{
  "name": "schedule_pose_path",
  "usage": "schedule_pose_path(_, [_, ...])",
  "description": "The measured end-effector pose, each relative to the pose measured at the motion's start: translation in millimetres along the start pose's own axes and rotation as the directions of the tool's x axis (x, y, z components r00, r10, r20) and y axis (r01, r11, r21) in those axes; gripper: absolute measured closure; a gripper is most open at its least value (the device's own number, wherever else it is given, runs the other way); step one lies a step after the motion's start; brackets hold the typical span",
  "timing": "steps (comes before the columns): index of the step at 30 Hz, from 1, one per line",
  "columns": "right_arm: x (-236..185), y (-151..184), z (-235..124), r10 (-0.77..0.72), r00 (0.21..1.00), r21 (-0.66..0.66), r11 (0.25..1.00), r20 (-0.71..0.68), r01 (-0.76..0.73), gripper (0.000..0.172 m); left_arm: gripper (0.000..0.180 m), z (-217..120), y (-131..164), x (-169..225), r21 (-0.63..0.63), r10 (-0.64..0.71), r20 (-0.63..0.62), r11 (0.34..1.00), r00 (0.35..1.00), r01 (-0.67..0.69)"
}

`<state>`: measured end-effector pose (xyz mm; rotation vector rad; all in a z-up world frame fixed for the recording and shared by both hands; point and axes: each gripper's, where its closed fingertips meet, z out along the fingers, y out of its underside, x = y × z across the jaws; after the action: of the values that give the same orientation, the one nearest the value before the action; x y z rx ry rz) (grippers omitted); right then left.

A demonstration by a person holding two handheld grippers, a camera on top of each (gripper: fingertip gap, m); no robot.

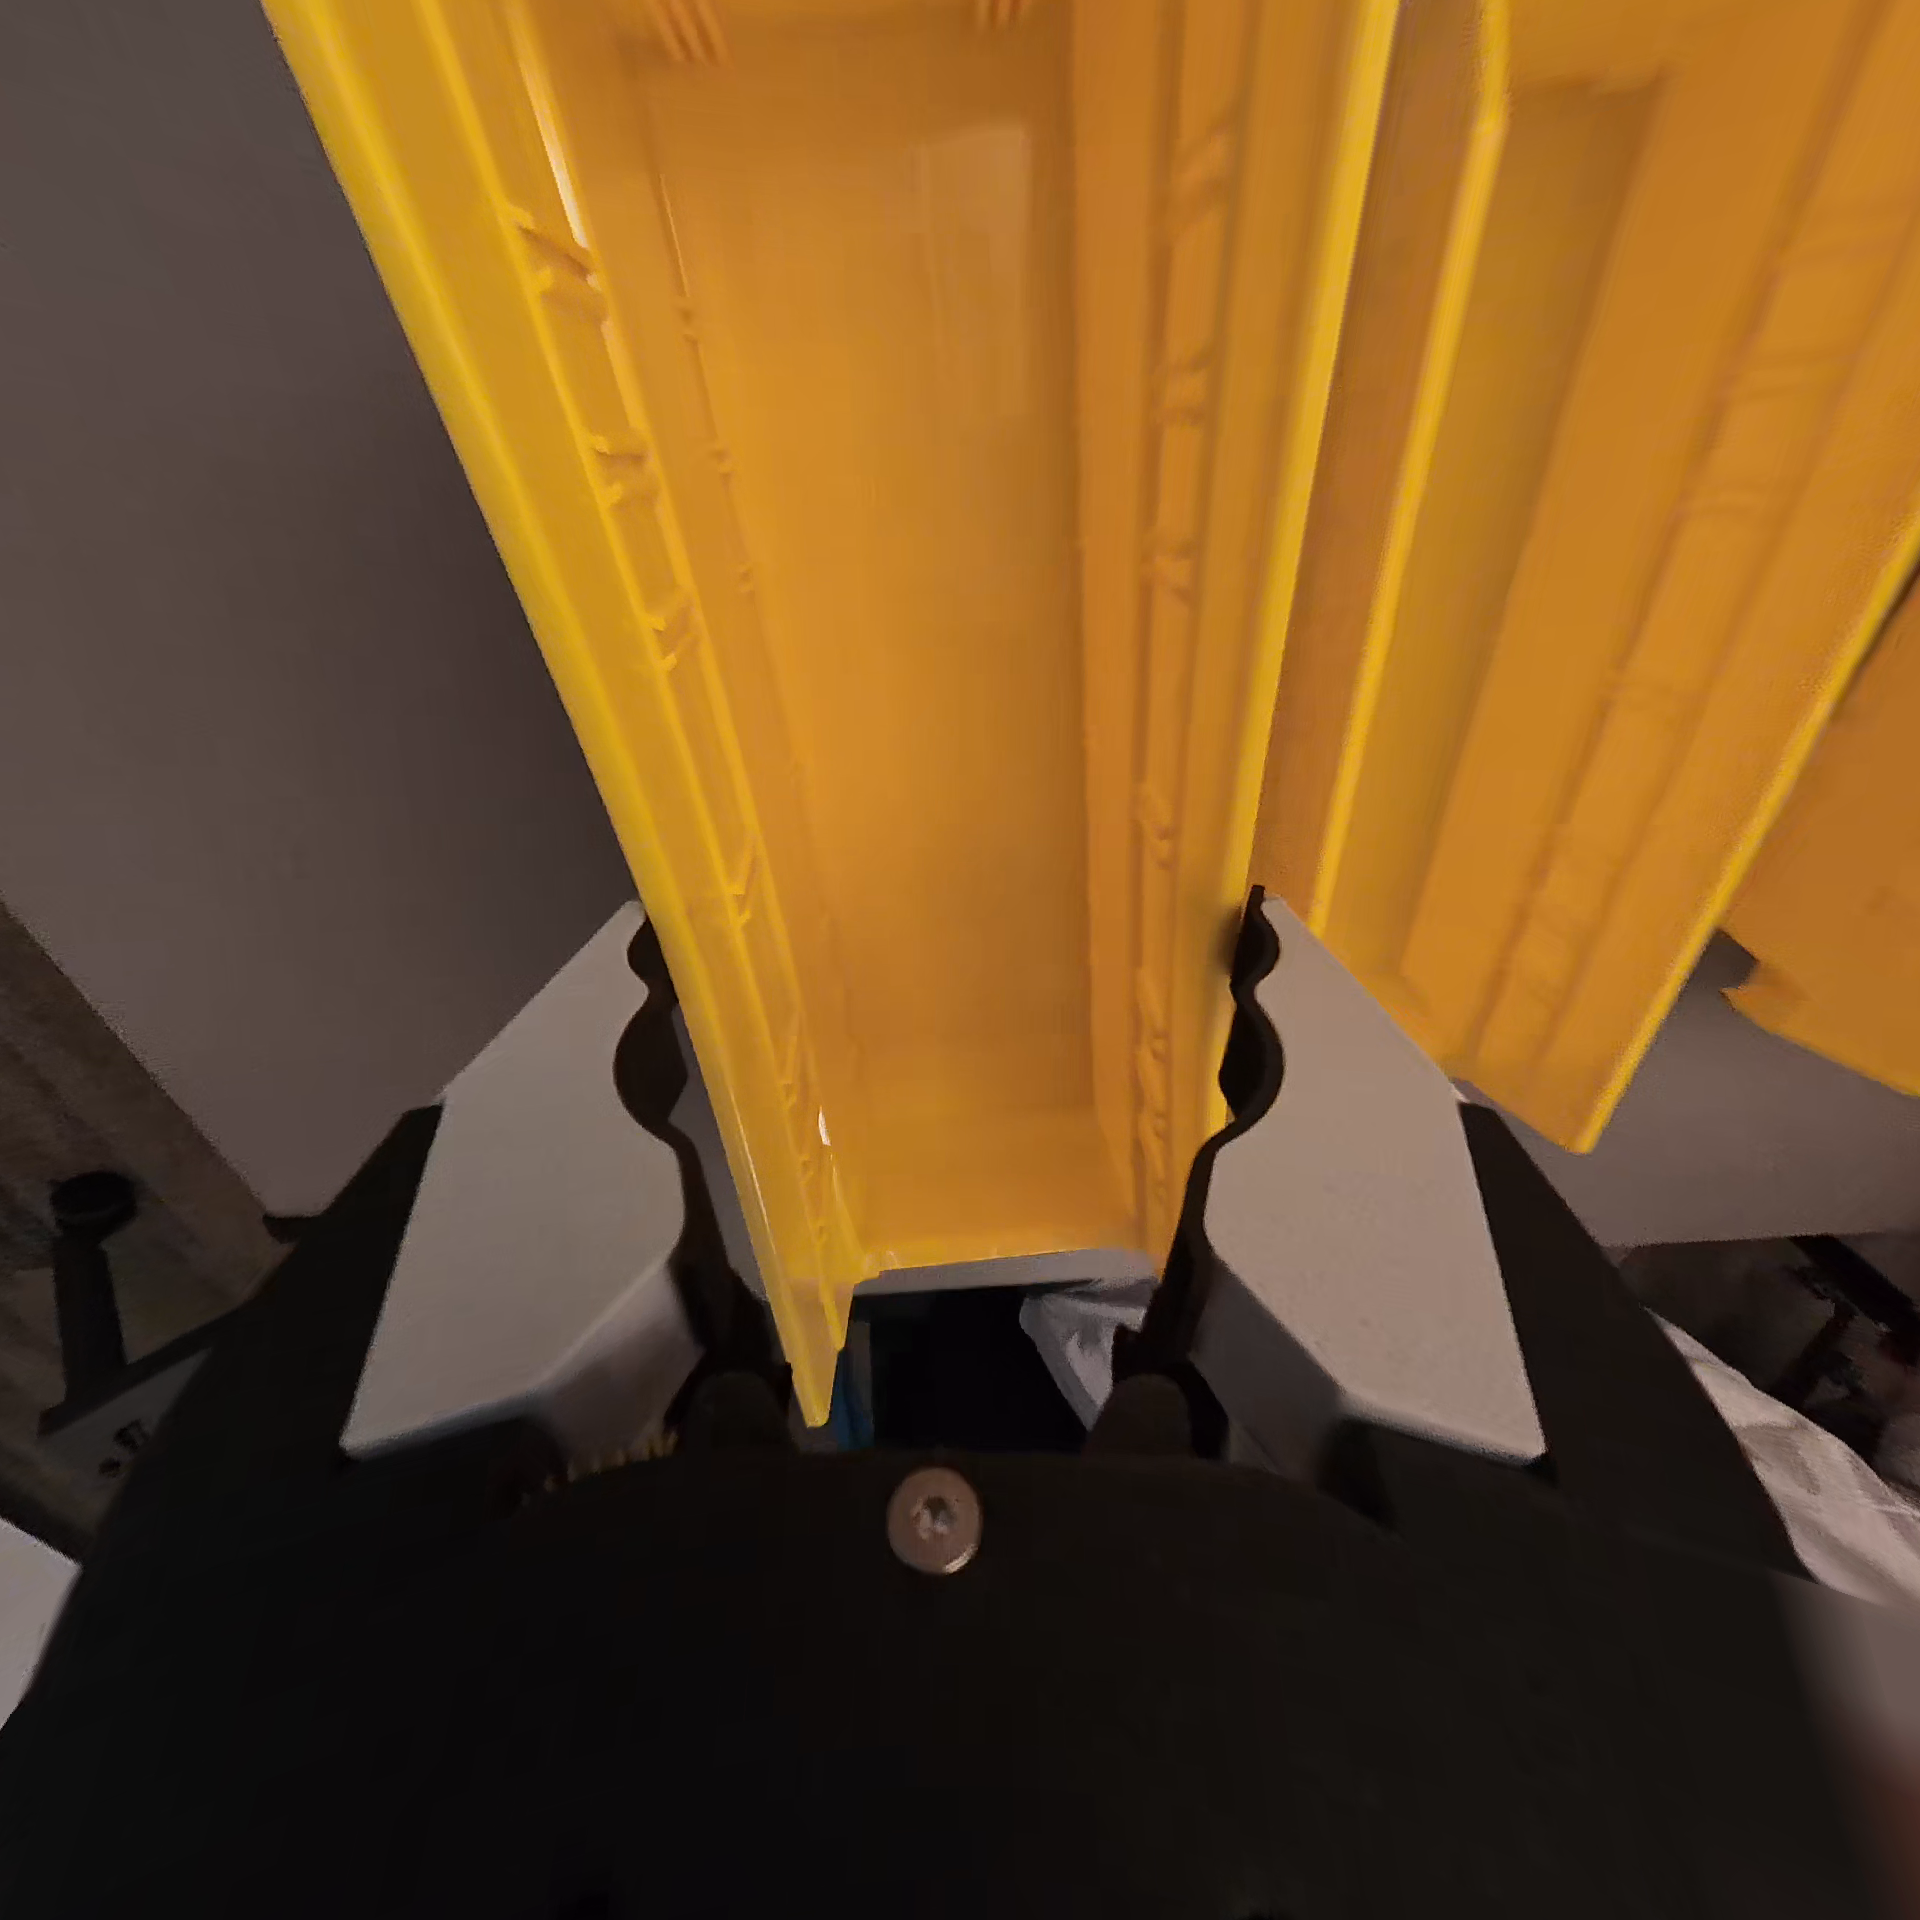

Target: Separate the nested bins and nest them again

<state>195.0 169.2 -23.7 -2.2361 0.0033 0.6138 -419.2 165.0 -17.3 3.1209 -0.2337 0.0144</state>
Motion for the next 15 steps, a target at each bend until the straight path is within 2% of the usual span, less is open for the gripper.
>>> schedule_pose_path(6, [2,0,3,-0.006,1.0,-0.003,1.0,-0.02,0.006,0.083,0.073,38,-3,-23,-0.004,-0.008,-0.011,1.0,1.0,0.008])
schedule_pose_path(10, [1,-4,2,0.002,1.0,0.016,1.0,-0.013,-0.002,0.083,0.072,49,3,-36,-0.051,0.043,0.031,0.998,0.999,-0.042])
schedule_pose_path(15, [3,-3,3,0.004,1.0,0.006,1.0,-0.017,-0.004,0.083,0.07,59,4,-44,-0.069,0.043,0.032,0.997,0.999,-0.041])
